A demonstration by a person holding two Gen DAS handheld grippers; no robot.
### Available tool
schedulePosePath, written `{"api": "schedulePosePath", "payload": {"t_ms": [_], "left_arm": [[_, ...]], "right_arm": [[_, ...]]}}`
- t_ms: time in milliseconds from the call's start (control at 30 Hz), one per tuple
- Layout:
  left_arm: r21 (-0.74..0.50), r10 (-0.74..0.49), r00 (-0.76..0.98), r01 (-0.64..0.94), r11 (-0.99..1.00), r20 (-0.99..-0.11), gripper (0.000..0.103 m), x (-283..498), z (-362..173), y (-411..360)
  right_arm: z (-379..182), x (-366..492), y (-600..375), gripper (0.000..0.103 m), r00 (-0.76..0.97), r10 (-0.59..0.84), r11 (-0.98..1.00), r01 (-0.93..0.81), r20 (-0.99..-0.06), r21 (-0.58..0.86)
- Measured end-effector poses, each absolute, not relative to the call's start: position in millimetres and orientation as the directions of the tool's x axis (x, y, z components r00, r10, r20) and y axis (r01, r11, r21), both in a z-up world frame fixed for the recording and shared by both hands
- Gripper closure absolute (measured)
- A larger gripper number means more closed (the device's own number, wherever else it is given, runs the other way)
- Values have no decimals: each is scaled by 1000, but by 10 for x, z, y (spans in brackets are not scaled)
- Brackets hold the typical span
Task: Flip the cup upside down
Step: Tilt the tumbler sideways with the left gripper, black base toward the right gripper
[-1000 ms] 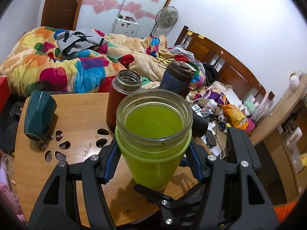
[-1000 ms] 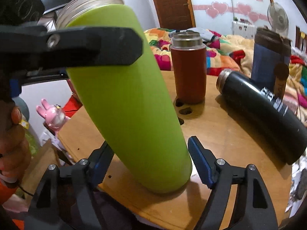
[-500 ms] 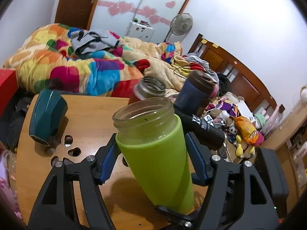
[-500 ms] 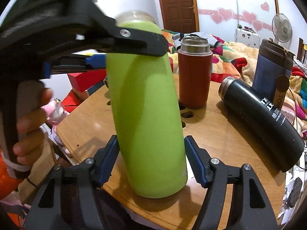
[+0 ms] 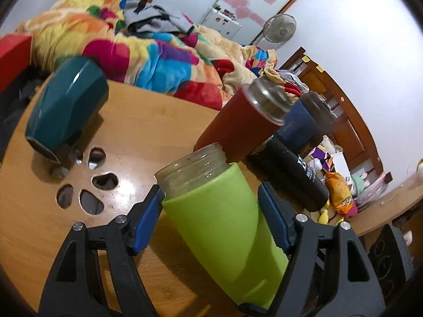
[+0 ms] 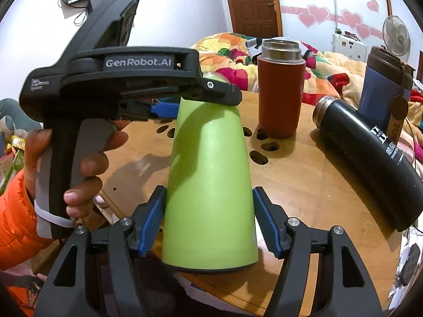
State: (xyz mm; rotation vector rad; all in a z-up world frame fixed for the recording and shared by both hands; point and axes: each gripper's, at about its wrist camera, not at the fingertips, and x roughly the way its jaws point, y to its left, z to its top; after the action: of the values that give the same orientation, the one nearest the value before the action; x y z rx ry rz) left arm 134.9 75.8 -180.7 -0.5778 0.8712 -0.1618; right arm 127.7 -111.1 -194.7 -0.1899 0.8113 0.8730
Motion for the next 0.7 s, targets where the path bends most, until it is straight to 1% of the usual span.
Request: {"api": "schedulePosePath", "payload": {"t_ms": [200,300,467,633,700], "left_arm": [[-556,-370,611,-140,819,-700,28,1387,-1973,804],[-539,-353,609,-148,829,-710,26,1365,-1977,799],[-411,-259,630,-105,906,-732,25,1262,-1783,703],[-360,-237,679,-44,932,-695,26,1072,-1511,559],[-330,-234,689,-9,944,-687,33,1011,-1428,455]], "right_arm": [[-1997,1315,-1087,41,368,601,655,-736,-710,173],[-2016,1312,-1073,41,367,596,657,-734,-714,171],[-2020,1295,-1062,41,375,590,657,-738,-715,155],[-2031,1290,-1084,39,368,582,670,-722,-725,172],[-2066,1247,-1099,38,373,569,683,-710,-733,169]]}}
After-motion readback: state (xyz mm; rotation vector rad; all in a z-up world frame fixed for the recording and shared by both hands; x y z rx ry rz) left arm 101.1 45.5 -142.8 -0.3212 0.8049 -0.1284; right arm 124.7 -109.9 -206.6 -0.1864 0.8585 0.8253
